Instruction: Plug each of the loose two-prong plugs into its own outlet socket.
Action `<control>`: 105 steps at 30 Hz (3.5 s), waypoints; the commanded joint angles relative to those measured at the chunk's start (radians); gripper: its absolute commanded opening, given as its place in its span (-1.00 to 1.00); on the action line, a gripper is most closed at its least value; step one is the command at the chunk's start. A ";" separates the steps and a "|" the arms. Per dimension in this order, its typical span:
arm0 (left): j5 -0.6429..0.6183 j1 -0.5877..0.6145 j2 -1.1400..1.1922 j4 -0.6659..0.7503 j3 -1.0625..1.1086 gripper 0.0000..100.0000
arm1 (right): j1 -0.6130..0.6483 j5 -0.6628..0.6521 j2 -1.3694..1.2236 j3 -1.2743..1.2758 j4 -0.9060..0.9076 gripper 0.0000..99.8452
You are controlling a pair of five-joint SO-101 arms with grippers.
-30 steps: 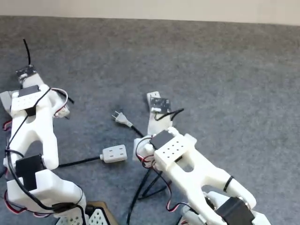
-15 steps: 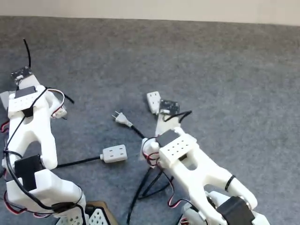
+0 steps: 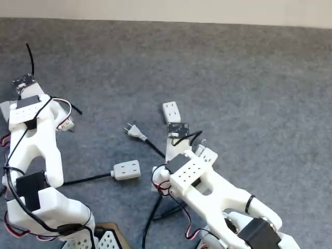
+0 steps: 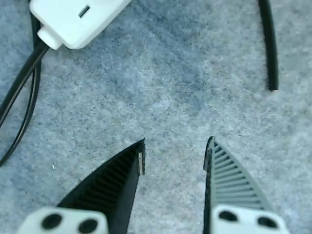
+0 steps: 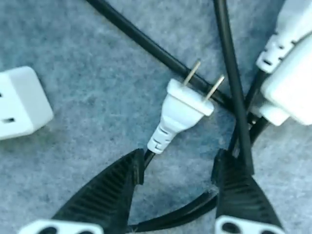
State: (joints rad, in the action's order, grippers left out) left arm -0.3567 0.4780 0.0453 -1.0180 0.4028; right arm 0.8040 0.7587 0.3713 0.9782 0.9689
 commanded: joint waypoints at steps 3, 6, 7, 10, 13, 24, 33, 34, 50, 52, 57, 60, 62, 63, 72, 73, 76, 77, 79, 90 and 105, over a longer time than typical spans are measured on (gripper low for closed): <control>-0.008 0.008 -0.004 0.009 -0.030 -0.57 | -0.053 0.058 -0.005 -0.001 -0.054 -0.54; -0.008 0.008 -0.004 0.009 -0.030 -0.57 | -0.068 0.140 -0.007 -0.001 -0.058 -0.54; -0.008 0.008 -0.004 0.008 -0.030 -0.57 | -0.065 0.138 -0.007 -0.001 -0.058 -0.54; -0.008 0.008 -0.004 0.006 -0.030 -0.57 | -0.067 0.138 -0.007 -0.001 -0.058 -0.54; -0.008 0.008 -0.004 0.006 -0.028 -0.57 | -0.067 0.137 -0.010 0.019 -0.062 -0.54; -0.008 0.010 -0.004 0.006 -0.027 -0.57 | -0.065 0.133 -0.143 0.019 -0.137 -0.83; -0.008 0.008 -0.004 0.006 -0.025 -0.57 | -0.159 -0.155 -0.134 -0.016 -0.131 -0.99; -0.008 0.007 -0.004 0.006 -0.025 -0.57 | -0.203 -0.313 -0.134 -0.041 -0.131 -0.99; -0.006 0.007 -0.004 0.006 -0.015 -0.58 | -0.849 -1.123 -0.147 -0.321 -0.116 -0.99; -0.006 0.007 -0.004 0.008 -0.008 -0.58 | -0.863 -1.125 -0.147 -0.343 -0.114 -0.99; -0.006 0.007 -0.002 0.008 -0.007 -0.58 | -0.894 -1.166 -0.193 -0.469 0.018 -0.99; -0.006 0.001 -0.002 0.011 -0.007 -0.58 | -0.898 -1.180 -0.277 -0.647 0.116 -0.99; -0.003 -0.013 -0.002 0.011 -0.005 -0.58 | -0.892 -1.181 -0.341 -0.783 0.186 -0.99; -0.002 -0.018 -0.002 0.011 -0.001 -0.58 | -0.886 -1.185 -0.377 -0.858 0.223 -0.99; 0.000 -0.027 -0.002 0.089 0.048 -0.57 | -0.704 -1.418 -0.725 -1.540 0.621 -0.99; 0.002 -0.027 -0.002 0.091 0.048 -0.57 | -0.674 -1.444 -0.762 -1.610 0.665 -0.99; 0.002 -0.027 -0.002 0.091 0.045 -0.57 | -0.596 -1.488 -0.855 -1.804 0.780 -0.99; 0.002 -0.027 -0.002 0.091 0.045 -0.57 | -0.572 -1.501 -0.875 -1.857 0.799 -0.99; 0.002 -0.027 -0.002 0.091 0.045 -0.57 | -0.539 -1.519 -0.892 -1.885 0.794 -0.99; 0.002 -0.044 -0.002 0.087 0.044 -0.57 | -0.407 -1.559 -0.885 -1.606 0.771 -0.99; 0.135 -0.097 -0.007 0.049 0.042 -0.57 | -0.157 -1.306 -0.219 -1.072 0.650 -0.99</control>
State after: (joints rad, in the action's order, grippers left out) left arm -0.2309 0.4028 0.0453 -0.9567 0.4549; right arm 0.6337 -0.5178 -0.0644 -0.3429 1.6993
